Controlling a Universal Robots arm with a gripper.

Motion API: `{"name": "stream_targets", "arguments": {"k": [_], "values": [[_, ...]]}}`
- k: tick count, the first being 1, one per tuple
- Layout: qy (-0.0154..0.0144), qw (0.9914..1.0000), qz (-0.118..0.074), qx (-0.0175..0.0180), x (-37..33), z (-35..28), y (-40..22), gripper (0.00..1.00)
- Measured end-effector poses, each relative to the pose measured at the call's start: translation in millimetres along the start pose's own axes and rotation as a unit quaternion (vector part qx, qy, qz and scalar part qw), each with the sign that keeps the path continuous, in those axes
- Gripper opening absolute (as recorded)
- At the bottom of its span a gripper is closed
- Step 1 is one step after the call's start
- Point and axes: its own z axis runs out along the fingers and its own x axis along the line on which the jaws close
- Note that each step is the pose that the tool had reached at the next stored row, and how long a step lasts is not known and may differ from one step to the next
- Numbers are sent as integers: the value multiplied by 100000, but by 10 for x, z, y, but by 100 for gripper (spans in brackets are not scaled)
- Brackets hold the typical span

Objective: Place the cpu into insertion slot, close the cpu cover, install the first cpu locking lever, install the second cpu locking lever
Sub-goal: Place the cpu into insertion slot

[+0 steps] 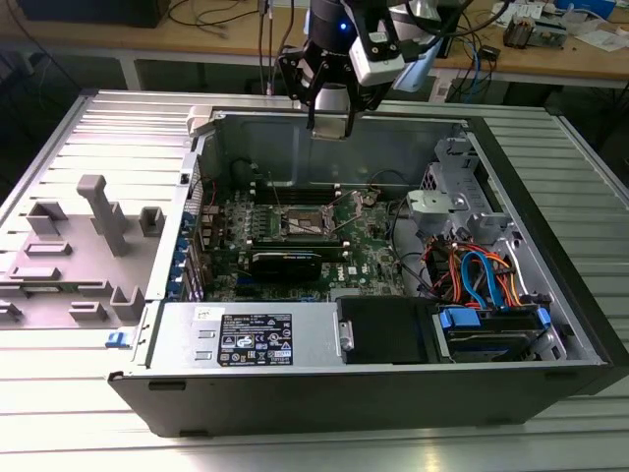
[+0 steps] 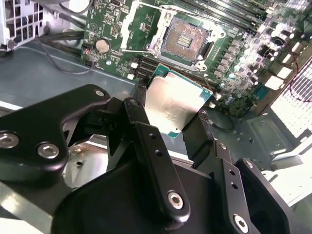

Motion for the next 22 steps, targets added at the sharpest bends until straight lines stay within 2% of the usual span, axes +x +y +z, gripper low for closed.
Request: {"name": "stream_targets", "arguments": {"k": [1, 6, 10, 16, 17, 18, 22], "values": [[-165, 99982, 1907, -34, 0, 9, -1, 55], [-385, 99894, 4584, -91, 0, 20, -2, 55], [-567, 99770, 6754, -129, 0, 26, -2, 55], [-577, 99766, 6817, -135, 0, 26, -2, 55], [-609, 99743, 7143, -138, 0, 27, -2, 55], [-714, 99656, 8253, -137, 0, 28, -3, 55], [-963, 99207, 12533, -186, 0, 41, -4, 55]]}}
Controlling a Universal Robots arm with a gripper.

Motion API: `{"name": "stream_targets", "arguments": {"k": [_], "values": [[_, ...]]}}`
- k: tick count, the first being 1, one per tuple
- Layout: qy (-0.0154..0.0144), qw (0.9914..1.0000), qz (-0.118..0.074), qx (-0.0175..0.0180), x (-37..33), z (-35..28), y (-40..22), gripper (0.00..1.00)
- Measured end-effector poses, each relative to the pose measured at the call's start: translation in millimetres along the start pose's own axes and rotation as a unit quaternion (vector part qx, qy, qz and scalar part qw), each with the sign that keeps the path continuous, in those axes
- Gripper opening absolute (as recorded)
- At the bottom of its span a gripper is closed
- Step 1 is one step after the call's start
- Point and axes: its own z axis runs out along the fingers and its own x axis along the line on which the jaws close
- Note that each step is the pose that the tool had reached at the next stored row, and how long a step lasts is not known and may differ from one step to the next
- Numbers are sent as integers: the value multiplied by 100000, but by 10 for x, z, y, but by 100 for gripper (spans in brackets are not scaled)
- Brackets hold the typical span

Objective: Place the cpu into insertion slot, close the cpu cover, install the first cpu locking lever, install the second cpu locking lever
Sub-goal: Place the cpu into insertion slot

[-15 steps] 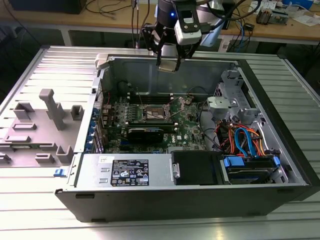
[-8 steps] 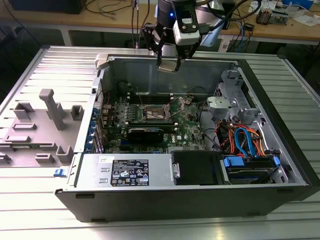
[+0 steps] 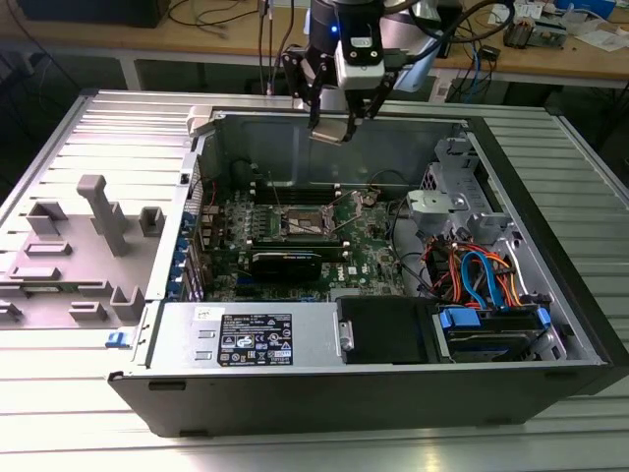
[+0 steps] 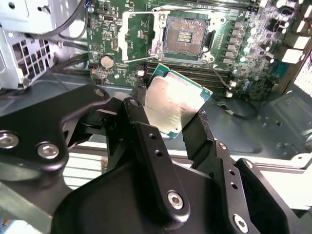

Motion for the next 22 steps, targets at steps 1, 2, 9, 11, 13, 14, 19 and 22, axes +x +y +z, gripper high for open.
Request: {"name": "stream_targets", "arguments": {"k": [1, 2, 9, 11, 13, 14, 19, 22], "values": [[-36, 99998, 632, 0, 0, 5, 0, 55], [-63, 99995, 972, -6, 0, 10, -1, 55], [-121, 99943, 3388, 18, -1, 68, -6, 55], [-50, 99928, 3780, 70, 0, 72, -7, 55], [37, 99928, 3784, 100, -1, 73, -7, 55], [112, 99928, 3794, 136, -1, 74, -7, 55], [122, 99928, 3795, 142, -1, 74, -7, 55], [125, 99928, 3795, 146, -1, 73, -7, 55]]}}
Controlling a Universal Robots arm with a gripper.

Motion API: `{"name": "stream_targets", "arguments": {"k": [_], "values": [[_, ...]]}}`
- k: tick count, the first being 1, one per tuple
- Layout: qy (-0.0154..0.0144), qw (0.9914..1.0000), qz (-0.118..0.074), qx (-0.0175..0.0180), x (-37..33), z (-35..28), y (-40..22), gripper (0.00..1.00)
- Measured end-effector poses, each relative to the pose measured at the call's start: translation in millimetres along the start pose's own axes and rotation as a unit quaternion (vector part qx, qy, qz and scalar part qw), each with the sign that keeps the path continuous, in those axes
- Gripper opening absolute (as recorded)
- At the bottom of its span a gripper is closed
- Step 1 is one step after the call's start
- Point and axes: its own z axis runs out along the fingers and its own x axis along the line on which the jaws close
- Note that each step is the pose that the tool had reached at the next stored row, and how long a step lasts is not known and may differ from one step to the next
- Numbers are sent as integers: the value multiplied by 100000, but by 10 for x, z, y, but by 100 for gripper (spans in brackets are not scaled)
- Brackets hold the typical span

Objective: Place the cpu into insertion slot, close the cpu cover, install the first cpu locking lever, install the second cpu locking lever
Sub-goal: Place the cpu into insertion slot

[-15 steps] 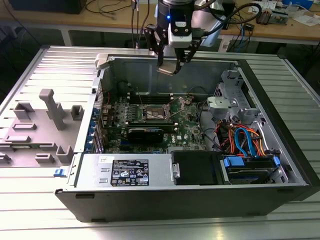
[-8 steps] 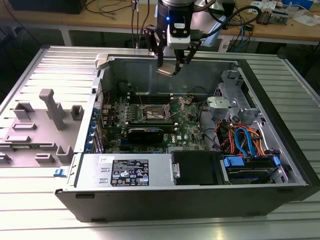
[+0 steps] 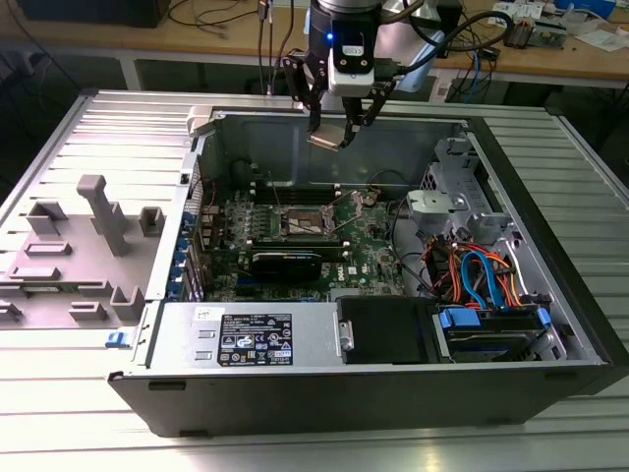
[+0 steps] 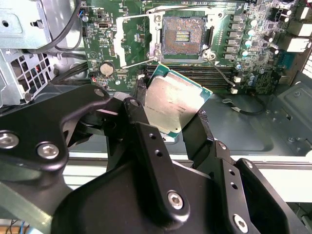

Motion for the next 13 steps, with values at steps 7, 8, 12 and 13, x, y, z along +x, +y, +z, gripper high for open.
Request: {"name": "stream_targets", "arguments": {"k": [7, 8, 12, 13], "values": [[-296, 99951, 3103, -15, -1, 28, -3, 55], [-343, 99931, 3696, -16, -1, 33, -3, 55], [-282, 99842, 5604, 216, -1, 62, -6, 55], [-284, 99842, 5604, 216, -1, 62, -6, 55]]}}
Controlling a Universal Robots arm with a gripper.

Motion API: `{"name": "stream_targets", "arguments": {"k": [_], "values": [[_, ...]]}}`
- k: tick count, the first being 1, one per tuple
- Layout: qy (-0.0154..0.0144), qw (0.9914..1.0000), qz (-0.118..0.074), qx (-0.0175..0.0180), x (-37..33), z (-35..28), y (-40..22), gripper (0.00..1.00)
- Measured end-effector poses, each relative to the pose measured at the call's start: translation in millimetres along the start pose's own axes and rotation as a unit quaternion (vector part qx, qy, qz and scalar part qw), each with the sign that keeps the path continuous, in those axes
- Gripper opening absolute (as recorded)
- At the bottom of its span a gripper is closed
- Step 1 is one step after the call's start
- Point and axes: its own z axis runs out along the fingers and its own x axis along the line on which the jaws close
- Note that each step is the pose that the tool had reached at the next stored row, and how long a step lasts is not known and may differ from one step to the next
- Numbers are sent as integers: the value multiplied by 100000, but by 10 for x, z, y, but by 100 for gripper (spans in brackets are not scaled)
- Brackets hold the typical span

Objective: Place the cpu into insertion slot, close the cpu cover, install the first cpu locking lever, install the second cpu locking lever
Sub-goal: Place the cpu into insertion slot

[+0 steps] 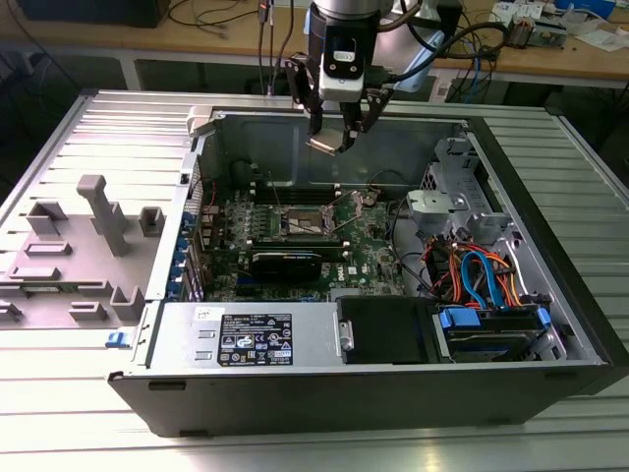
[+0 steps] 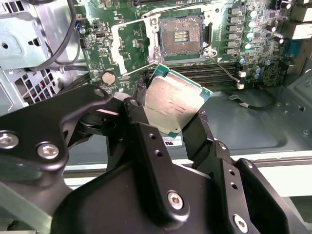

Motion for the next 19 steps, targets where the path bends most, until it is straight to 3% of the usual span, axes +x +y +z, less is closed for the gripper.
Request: {"name": "stream_targets", "arguments": {"k": [13, 16, 19], "values": [[1, 100000, 64, -26, 0, 10, 0, 55], [-131, 99984, 1766, -51, -2, 51, -3, 55], [-303, 99903, 4386, -124, -4, 115, -8, 55]]}}
